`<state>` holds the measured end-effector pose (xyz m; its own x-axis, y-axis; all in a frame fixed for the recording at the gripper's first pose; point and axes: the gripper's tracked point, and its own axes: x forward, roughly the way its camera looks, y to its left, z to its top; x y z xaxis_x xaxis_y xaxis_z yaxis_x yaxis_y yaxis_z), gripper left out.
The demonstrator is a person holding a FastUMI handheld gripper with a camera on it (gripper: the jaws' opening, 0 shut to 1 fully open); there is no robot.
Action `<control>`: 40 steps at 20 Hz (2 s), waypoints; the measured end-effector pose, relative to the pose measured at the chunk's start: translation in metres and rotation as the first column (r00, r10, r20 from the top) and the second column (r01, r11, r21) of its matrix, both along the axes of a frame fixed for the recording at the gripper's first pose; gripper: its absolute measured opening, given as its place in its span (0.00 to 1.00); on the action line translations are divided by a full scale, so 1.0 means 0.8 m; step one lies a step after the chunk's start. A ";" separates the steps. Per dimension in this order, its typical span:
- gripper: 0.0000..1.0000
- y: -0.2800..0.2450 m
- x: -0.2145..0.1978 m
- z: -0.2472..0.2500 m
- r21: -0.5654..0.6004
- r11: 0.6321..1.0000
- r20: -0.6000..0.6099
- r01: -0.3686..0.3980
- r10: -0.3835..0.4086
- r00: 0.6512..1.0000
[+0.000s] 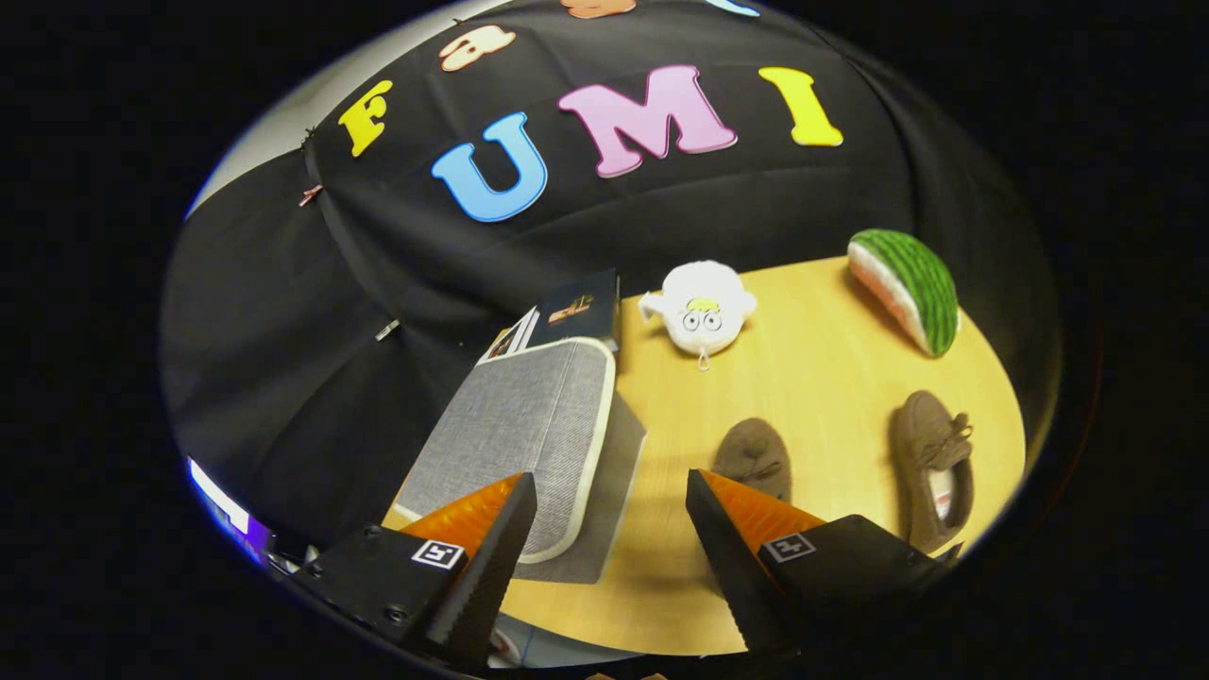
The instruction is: Open the storage box then place both shoes into the box .Put the left shoe in first, then the right shoe, with the right side of both shoes facing outward in a uniform manner.
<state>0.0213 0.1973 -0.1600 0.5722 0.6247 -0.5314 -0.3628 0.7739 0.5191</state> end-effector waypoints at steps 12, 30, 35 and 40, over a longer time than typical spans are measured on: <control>0.79 0.081 -0.027 -0.057 0.271 0.957 -0.428 -0.102 0.215 0.878; 0.06 0.124 -0.046 0.028 0.305 0.936 -0.347 -0.179 0.284 0.894; 0.06 0.183 -0.053 0.093 0.335 0.912 -0.274 -0.237 0.335 0.902; 0.06 0.263 -0.062 0.150 0.364 0.886 -0.216 -0.286 0.379 0.900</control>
<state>-0.0280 0.4074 -0.0399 0.1614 0.9117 -0.3777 -0.3765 0.4107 0.8304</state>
